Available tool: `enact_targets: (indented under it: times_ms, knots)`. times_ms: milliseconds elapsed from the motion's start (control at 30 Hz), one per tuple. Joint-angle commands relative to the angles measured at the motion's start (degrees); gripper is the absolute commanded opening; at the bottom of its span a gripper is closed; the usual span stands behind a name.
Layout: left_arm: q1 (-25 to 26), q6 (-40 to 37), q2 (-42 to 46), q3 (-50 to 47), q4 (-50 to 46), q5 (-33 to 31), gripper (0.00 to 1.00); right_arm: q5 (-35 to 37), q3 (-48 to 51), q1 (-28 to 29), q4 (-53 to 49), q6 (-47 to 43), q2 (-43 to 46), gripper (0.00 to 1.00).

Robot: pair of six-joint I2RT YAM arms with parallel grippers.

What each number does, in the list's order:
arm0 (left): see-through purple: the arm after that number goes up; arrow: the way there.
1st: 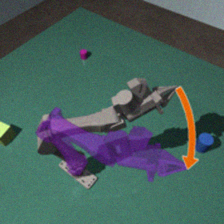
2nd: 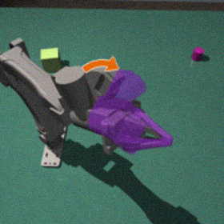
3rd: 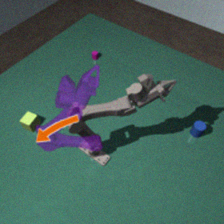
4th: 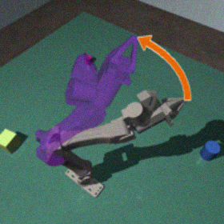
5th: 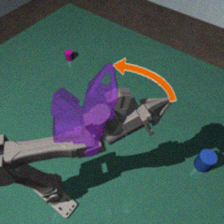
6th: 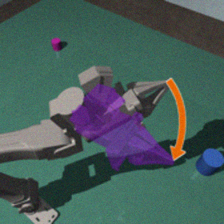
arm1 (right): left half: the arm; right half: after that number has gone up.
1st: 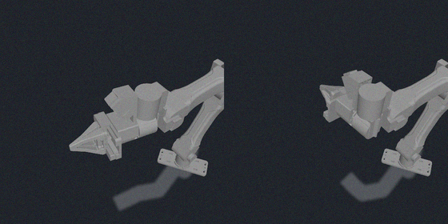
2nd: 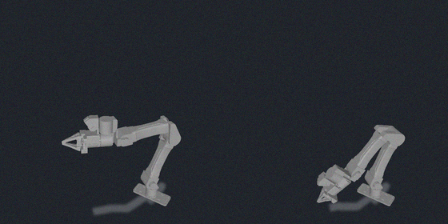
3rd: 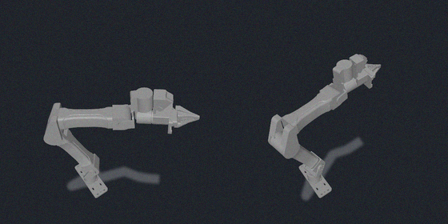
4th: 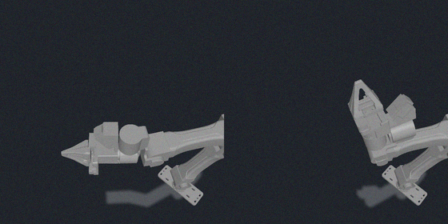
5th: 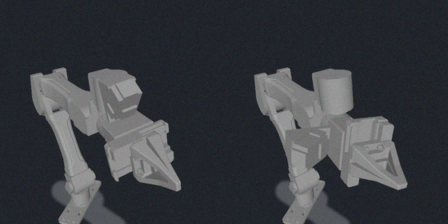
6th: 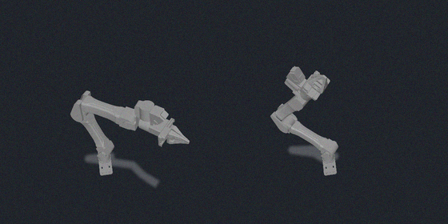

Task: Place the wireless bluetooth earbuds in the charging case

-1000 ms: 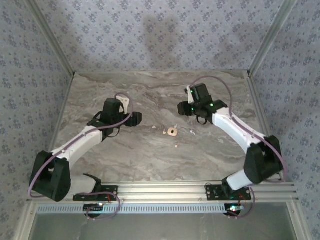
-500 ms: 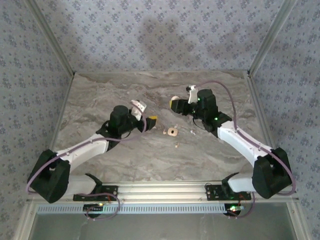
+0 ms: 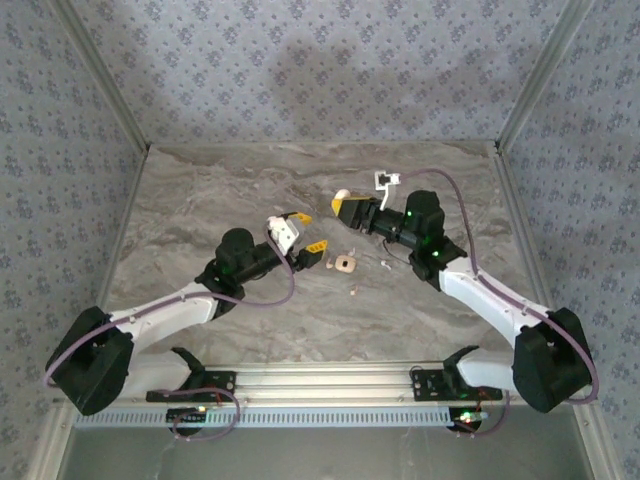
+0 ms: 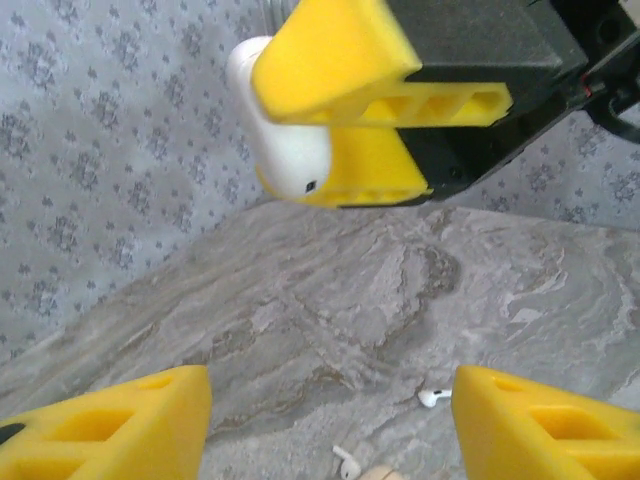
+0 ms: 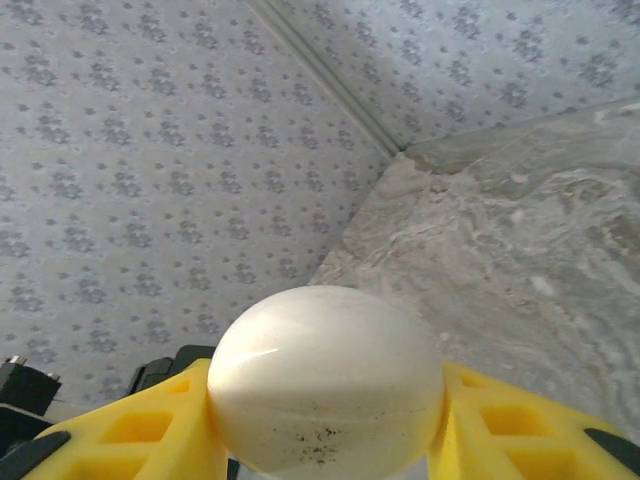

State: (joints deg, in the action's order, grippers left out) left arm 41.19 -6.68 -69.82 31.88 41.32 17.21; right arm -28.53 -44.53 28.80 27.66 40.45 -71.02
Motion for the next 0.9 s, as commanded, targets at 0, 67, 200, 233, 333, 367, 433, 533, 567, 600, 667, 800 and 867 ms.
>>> enact_targets:
  times_ms: [0, 67, 200, 233, 333, 367, 433, 533, 567, 600, 667, 800, 867]
  knots:
    - [0.8, -0.6, -0.6, -0.3, 6.1, 0.3, 0.65, -1.9, 1.6, 1.1, 5.1, 4.1, 0.4, 0.48]
    - [1.0, -0.2, -0.8, -0.3, 7.3, -0.4, 0.66, -2.0, 2.5, 1.5, 6.0, 5.2, 0.4, 0.49]
    - [1.1, 0.8, -1.4, 0.1, 8.7, -1.1, 0.66, -1.9, 4.0, 2.5, 7.2, 6.8, 0.4, 0.49]
    - [1.1, 1.3, -1.7, 0.2, 9.3, -1.6, 0.65, -1.9, 4.2, 3.0, 7.4, 7.0, 0.4, 0.49]
    - [1.2, 2.2, -2.7, 0.5, 10.2, -2.1, 0.64, -1.9, 4.5, 3.6, 7.7, 7.6, 0.4, 0.49]
    - [1.1, 2.6, -3.0, 0.6, 10.4, -2.1, 0.63, -1.8, 4.5, 3.7, 7.8, 7.6, 0.5, 0.49]
    - [1.1, 3.1, -3.5, 0.6, 11.1, -2.0, 0.63, -1.9, 4.5, 3.8, 8.0, 7.9, 0.4, 0.49]
    - [1.2, 3.8, -4.0, 0.6, 12.0, -1.8, 0.61, -2.1, 4.5, 4.0, 7.9, 8.3, 0.3, 0.49]
    - [1.1, 4.0, -4.0, 0.6, 12.2, -1.9, 0.61, -2.3, 4.5, 3.9, 7.8, 8.4, 0.3, 0.49]
    - [1.1, 4.2, -4.2, 0.7, 12.4, -2.1, 0.61, -2.4, 4.5, 3.9, 7.7, 8.6, 0.2, 0.50]
    - [1.1, 4.4, -4.2, 0.9, 12.6, -1.9, 0.62, -2.7, 4.6, 4.1, 7.5, 8.7, 0.2, 0.50]
    - [1.2, 4.7, -4.0, 1.2, 12.6, -1.7, 0.62, -3.3, 4.8, 4.3, 6.8, 9.0, 0.3, 0.49]
    - [1.2, 4.9, -4.1, 1.4, 12.5, -1.7, 0.61, -3.3, 5.0, 4.6, 7.0, 9.3, 0.4, 0.49]
